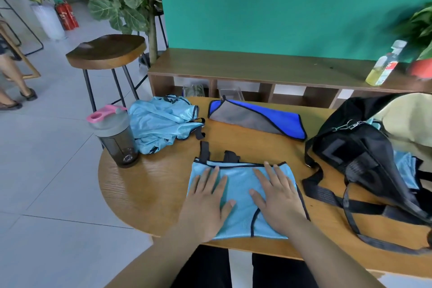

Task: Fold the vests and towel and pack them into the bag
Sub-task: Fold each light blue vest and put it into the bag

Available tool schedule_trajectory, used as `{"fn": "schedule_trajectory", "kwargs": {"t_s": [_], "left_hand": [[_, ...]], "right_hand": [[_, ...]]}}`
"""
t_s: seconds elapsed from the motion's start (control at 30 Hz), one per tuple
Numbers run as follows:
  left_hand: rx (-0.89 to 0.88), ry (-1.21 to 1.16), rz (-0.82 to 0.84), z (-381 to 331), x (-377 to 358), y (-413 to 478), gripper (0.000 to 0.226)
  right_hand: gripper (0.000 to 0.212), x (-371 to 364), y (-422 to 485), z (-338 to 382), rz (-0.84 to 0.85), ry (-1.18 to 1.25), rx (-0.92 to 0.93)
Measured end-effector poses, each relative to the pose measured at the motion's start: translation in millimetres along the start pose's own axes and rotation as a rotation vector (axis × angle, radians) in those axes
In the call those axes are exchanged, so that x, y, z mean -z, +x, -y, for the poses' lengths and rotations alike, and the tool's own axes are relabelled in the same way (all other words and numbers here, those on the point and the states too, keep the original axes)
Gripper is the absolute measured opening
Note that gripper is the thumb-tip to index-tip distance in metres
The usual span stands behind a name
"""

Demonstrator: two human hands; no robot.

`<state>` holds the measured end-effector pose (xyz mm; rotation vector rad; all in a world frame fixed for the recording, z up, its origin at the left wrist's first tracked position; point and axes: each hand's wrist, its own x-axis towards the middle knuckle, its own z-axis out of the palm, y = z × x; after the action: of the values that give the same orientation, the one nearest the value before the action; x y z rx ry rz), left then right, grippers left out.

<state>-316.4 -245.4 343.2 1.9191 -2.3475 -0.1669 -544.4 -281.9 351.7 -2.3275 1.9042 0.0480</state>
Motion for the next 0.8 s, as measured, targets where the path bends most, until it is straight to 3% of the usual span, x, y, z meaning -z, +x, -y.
{"fn": "schedule_trajectory", "kwargs": {"t_s": [0.3, 0.4, 0.5, 0.8], "left_hand": [[-0.005, 0.135, 0.118, 7.0, -3.3, 15.6, 0.083], [-0.029, 0.134, 0.081, 6.0, -2.5, 13.9, 0.083], [-0.115, 0.161, -0.035, 4.0, -1.4, 10.3, 0.079], [0.008, 0.124, 0.114, 5.3, -4.1, 15.4, 0.093]], "right_hand": [[0.075, -2.7, -8.5, -5.8, -0.102, -0.057, -0.216], [0.072, 0.5, -9.4, 4.2, -0.138, -0.115, -0.073], [0.076, -7.0, -8.5, 11.4, -0.064, -0.081, 0.103], [0.076, -11.3, -12.2, -16.7, -0.085, -0.016, -0.154]]}}
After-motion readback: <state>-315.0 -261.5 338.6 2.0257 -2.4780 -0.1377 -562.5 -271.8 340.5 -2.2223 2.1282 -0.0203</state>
